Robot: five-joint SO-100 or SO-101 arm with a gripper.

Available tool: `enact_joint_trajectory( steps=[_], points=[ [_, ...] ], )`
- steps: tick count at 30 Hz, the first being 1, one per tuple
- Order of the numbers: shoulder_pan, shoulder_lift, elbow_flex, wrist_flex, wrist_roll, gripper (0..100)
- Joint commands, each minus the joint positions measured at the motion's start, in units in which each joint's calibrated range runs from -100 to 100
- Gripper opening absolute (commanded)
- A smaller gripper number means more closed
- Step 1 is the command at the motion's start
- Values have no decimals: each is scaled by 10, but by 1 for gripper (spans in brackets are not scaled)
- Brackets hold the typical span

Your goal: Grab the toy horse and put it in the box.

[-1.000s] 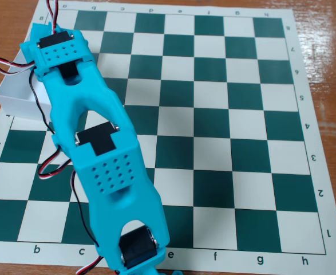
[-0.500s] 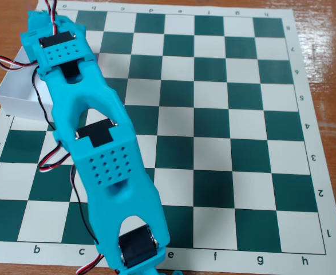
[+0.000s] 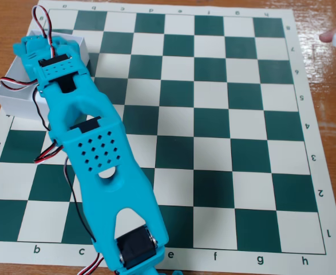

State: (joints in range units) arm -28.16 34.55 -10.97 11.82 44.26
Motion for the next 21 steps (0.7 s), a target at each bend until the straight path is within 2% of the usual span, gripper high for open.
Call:
enact_joint_trajectory(
  steps=[1, 5, 9, 15, 21],
  points=[
    [-6, -8, -33, -13, 2, 34],
    [1, -53, -10, -13, 1, 34],
    [23, -154, 79, -14, -12, 34],
    [80, -355, 303, 2, -50, 34],
    [137, -597, 584, 47, -56, 34]
  ],
)
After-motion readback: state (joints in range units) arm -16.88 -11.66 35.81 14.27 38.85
